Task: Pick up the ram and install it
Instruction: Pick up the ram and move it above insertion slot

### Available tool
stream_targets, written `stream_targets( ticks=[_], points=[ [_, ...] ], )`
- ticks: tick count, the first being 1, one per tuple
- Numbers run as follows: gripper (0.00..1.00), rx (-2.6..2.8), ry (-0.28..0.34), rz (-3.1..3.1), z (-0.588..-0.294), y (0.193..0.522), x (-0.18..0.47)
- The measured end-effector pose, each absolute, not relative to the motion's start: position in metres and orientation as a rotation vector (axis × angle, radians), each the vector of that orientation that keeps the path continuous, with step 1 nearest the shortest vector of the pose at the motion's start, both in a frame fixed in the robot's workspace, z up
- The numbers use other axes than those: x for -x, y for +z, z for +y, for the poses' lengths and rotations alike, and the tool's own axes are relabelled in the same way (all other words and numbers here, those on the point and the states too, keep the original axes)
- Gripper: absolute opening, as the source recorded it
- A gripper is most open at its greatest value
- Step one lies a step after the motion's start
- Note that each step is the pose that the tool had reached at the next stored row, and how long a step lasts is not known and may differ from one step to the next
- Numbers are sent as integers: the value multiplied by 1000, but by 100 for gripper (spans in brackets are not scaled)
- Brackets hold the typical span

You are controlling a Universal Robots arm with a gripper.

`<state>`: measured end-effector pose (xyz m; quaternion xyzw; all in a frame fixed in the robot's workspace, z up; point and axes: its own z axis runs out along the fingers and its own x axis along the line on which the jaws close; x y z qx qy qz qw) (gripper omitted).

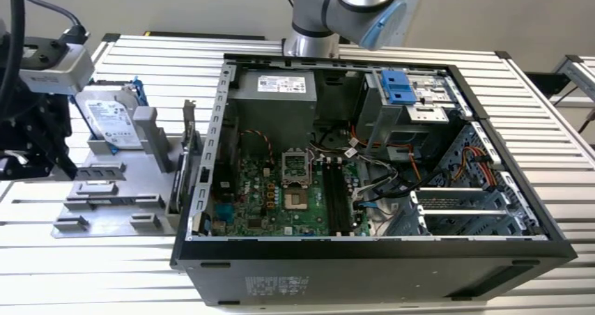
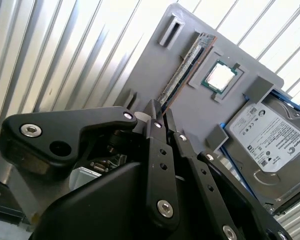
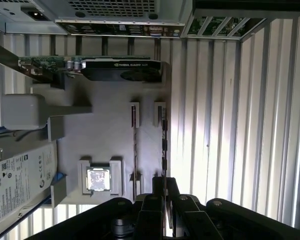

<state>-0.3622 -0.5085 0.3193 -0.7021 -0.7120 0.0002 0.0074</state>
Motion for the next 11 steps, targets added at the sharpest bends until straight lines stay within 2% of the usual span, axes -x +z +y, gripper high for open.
stream_targets(
  ticks=[11],
  points=[
    [0,2195,1,-2226,-508,332,362]
  ],
)
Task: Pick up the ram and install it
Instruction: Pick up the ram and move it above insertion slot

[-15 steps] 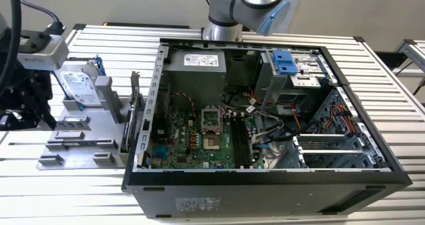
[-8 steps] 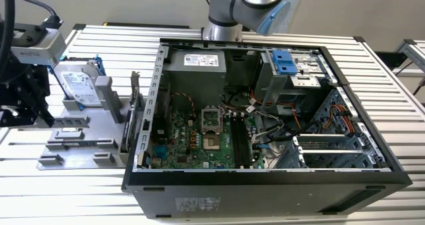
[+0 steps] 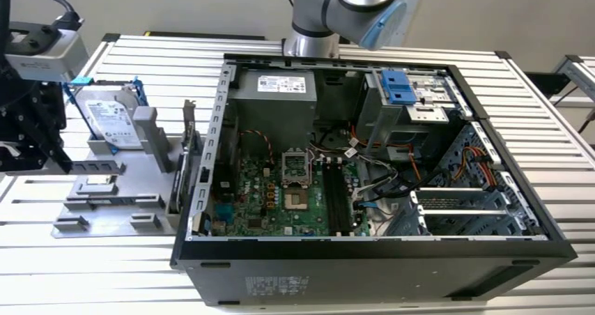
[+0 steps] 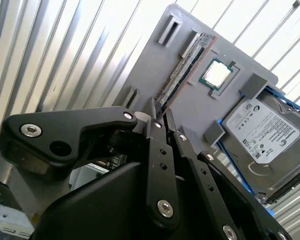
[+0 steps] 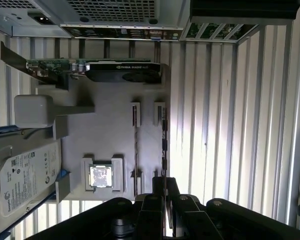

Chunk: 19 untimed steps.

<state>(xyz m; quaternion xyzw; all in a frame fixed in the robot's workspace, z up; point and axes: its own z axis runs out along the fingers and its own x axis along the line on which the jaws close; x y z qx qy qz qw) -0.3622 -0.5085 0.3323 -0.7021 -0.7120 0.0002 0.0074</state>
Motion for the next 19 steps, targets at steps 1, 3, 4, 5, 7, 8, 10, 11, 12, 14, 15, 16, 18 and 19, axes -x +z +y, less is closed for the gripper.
stream_targets(
  ticks=[1,3,4,5,7,8,10,11,12,14,15,16,18,19],
  points=[
    [0,2195,1,-2226,-509,333,362],
    [0,2195,1,-2226,-509,336,362],
    [0,2195,1,-2226,-509,337,362],
    [0,2195,1,-2226,-508,338,362],
    [0,2195,1,-2226,-508,340,362],
    [0,2195,1,-2226,-508,341,362],
    [0,2195,1,-2226,-508,343,362],
    [0,2195,1,-2226,-508,344,362],
    [0,2195,1,-2226,-508,345,362],
    [0,2195,1,-2226,-509,346,362],
    [0,2195,0,-2226,-508,346,362],
    [0,2196,0,-2226,-508,346,362],
    [0,2195,1,-2226,-508,346,362],
    [0,2195,1,-2226,-508,347,362]
  ],
)
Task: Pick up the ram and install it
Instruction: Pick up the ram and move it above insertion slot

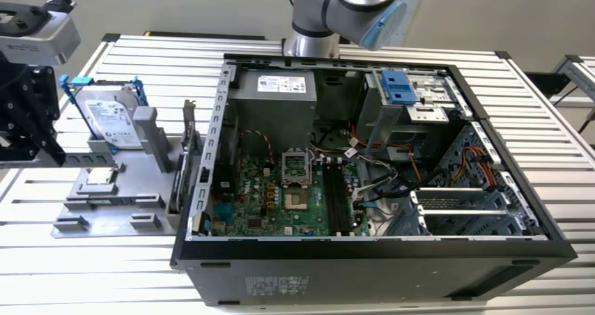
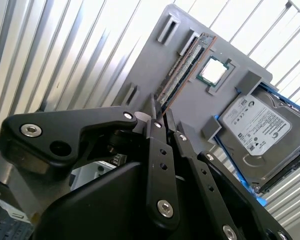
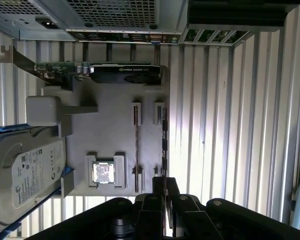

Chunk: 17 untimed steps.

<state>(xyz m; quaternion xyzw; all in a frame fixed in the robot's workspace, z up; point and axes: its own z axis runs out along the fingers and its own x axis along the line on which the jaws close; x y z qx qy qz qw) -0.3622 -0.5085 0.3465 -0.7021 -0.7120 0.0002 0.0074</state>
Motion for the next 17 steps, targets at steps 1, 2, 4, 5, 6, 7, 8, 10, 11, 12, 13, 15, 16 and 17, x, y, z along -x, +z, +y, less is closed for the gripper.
stream_targets(
  ticks=[1,2,4,5,6,7,8,10,11,12,13,15,16,17],
  points=[
    [0,2195,1,-2226,-508,347,362],
    [0,2195,1,-2226,-508,347,362],
    [0,2195,1,-2226,-508,347,362],
    [0,2195,1,-2226,-508,347,362],
    [0,2195,1,-2226,-508,347,362],
    [0,2196,1,-2226,-508,348,362],
    [0,2196,1,-2226,-508,348,362],
    [0,2195,1,-2226,-508,348,360],
    [0,2195,1,-2226,-508,348,360],
    [0,2195,1,-2226,-508,348,359],
    [0,2195,1,-2226,-508,348,358],
    [0,2195,1,-2226,-508,348,356],
    [0,2195,1,-2226,-508,349,355],
    [0,2195,1,-2226,-508,349,354]
  ],
)
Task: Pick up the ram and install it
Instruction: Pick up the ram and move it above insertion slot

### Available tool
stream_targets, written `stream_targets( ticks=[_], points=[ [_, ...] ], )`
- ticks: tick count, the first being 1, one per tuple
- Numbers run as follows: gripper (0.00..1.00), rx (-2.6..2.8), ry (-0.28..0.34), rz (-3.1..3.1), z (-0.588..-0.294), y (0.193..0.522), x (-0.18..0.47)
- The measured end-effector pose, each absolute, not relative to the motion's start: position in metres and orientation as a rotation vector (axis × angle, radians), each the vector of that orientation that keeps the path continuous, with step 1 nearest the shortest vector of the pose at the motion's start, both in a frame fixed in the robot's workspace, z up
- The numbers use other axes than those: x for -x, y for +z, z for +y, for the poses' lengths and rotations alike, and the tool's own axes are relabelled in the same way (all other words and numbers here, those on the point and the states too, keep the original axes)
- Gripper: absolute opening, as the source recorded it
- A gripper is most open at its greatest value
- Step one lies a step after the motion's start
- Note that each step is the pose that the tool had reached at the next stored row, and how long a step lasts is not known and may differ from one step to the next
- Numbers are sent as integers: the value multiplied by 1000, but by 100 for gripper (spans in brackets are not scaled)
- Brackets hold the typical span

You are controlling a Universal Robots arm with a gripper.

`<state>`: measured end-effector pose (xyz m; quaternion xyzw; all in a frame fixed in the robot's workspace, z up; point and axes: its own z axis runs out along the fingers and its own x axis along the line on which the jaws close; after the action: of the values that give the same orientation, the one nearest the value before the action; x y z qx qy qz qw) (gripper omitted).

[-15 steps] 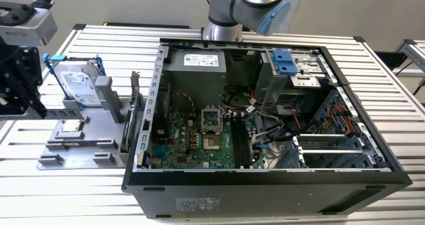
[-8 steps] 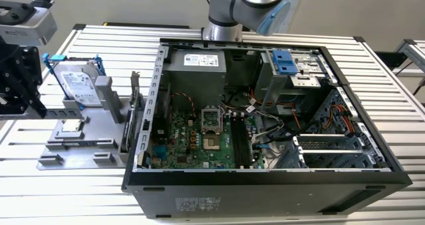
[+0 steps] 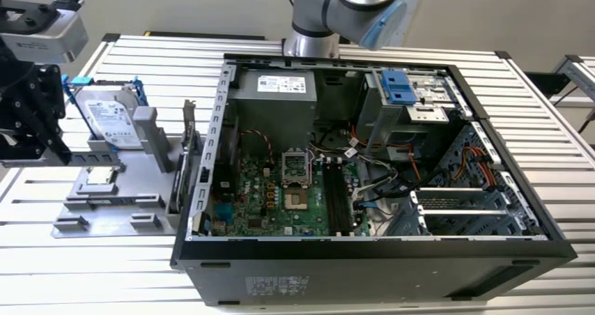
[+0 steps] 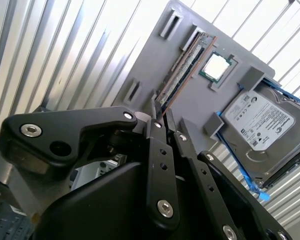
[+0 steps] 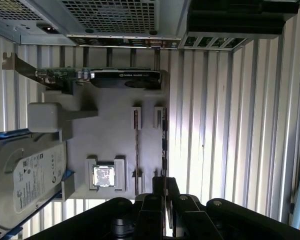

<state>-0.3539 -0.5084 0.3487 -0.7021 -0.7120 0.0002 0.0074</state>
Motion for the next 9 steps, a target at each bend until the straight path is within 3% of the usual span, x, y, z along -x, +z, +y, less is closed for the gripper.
stream_targets(
  ticks=[9],
  points=[
    [0,2195,1,-2226,-508,350,345]
  ],
)
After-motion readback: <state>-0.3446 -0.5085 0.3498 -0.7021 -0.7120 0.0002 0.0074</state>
